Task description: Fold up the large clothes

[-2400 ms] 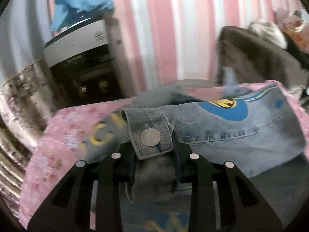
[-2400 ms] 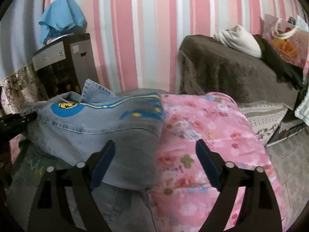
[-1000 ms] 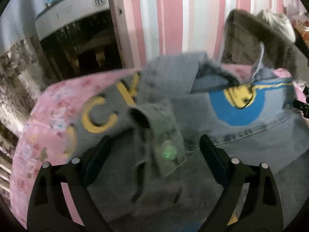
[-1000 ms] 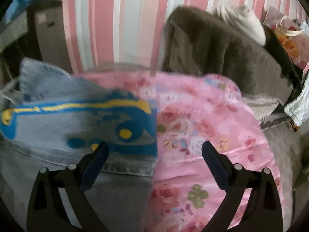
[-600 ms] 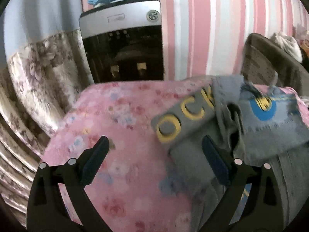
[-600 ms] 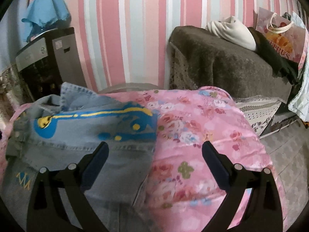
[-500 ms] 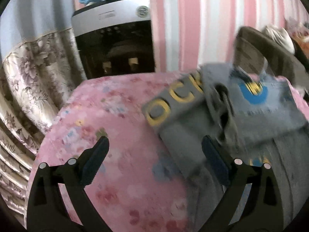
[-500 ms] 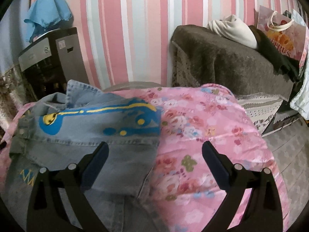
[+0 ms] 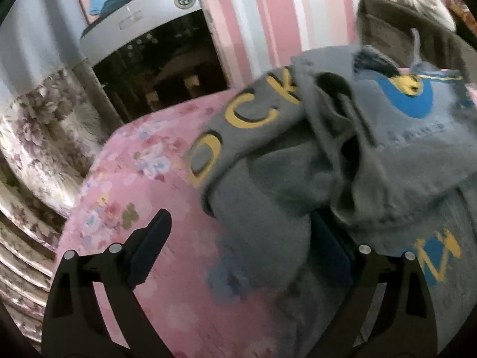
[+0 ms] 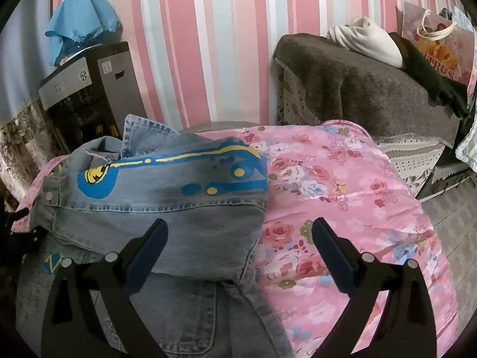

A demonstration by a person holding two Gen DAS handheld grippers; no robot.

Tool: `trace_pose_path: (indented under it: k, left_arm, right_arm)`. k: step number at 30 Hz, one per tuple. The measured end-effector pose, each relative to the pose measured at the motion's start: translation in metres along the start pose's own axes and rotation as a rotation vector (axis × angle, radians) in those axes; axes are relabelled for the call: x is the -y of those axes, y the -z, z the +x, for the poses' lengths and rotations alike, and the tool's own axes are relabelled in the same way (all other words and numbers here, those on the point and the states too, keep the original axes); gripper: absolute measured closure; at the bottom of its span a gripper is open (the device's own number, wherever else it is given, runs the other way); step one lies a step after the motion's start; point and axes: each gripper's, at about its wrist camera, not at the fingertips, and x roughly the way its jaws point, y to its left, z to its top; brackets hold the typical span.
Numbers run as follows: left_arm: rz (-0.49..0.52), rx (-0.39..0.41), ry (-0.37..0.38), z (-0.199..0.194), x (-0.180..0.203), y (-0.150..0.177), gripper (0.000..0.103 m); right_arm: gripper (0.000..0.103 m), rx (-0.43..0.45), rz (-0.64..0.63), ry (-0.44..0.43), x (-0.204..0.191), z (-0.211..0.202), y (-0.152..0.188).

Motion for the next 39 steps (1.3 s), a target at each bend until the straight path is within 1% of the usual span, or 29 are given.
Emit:
trace_pose_path:
  k: [1,3,5,8,9,11,13,15,17,21,22,24,25,29,30,31,32,33,34,36,39]
  left_arm:
    - [-0.012,-0.002,0.016,0.0,-0.003,-0.003,0.01]
    - [-0.074,0.012,0.085,-0.008,-0.019,-0.013,0.011]
    - [-0.123,0.051,0.118,-0.023,-0.033,-0.022,0.012]
    - [-0.185,0.132,0.104,-0.053,-0.055,-0.044,0.012]
    - [-0.208,0.154,0.1,-0.059,-0.059,-0.052,0.01]
    - [-0.217,0.174,0.084,-0.061,-0.055,-0.066,0.008]
    - [-0.225,0.174,0.073,-0.057,-0.048,-0.076,0.007]
    - [-0.247,0.168,0.097,-0.049,-0.037,-0.09,0.005]
    - [-0.249,0.162,0.105,-0.041,-0.027,-0.102,0.004]
    - [-0.18,0.129,0.102,-0.014,0.006,-0.127,0.003]
    - [-0.154,0.09,0.109,-0.001,0.017,-0.133,0.003]
    - [-0.128,0.071,0.102,0.012,0.029,-0.141,0.003]
    - [-0.11,0.044,0.12,0.023,0.036,-0.146,0.003]
    - [-0.067,-0.04,0.13,0.056,0.058,-0.156,0.003]
    - [-0.063,-0.046,0.118,0.061,0.061,-0.157,0.006]
    - [-0.056,-0.045,0.123,0.063,0.063,-0.157,0.014]
    - [-0.048,-0.06,0.171,0.065,0.064,-0.157,0.054]
    - [-0.048,-0.08,0.19,0.068,0.063,-0.157,0.089]
    - [-0.058,-0.091,0.198,0.069,0.061,-0.156,0.091]
    - [-0.079,-0.072,0.2,0.065,0.052,-0.156,0.093]
    - [-0.16,0.014,0.137,0.045,0.022,-0.158,0.093]
  right_arm:
    - [0.006,0.0,0.003,0.0,0.001,-0.001,0.0]
    - [0.006,0.0,0.008,0.0,0.002,-0.002,-0.001]
    - [0.006,0.004,0.008,0.001,0.005,-0.003,-0.002]
    - [0.006,0.017,0.018,0.001,0.006,-0.004,-0.006]
    - [0.006,0.028,0.029,-0.002,0.006,-0.004,-0.009]
    - [0.006,0.041,0.05,-0.014,0.002,-0.001,-0.02]
    - [0.006,0.056,0.045,-0.027,-0.011,0.004,-0.037]
    - [0.006,0.073,0.01,-0.032,-0.028,0.01,-0.055]
    - [0.006,0.086,-0.028,-0.047,-0.045,0.016,-0.071]
    - [0.006,0.092,-0.074,-0.075,-0.071,0.029,-0.095]
    - [0.006,0.09,-0.088,-0.076,-0.076,0.034,-0.101]
    - [0.006,0.079,-0.096,-0.086,-0.082,0.043,-0.108]
    - [0.006,0.068,-0.099,-0.085,-0.084,0.049,-0.111]
    - [0.006,0.033,-0.104,-0.085,-0.088,0.065,-0.113]
    - [0.006,0.026,-0.102,-0.085,-0.089,0.068,-0.112]
    - [0.006,0.02,-0.102,-0.087,-0.088,0.071,-0.11]
    - [0.006,0.009,-0.103,-0.088,-0.088,0.074,-0.108]
    - [0.006,0.005,-0.102,-0.084,-0.087,0.076,-0.106]
    - [0.006,0.003,-0.1,-0.083,-0.085,0.078,-0.104]
    - [0.006,-0.006,-0.09,-0.081,-0.082,0.08,-0.102]
    - [0.006,-0.005,-0.08,-0.078,-0.077,0.078,-0.1]
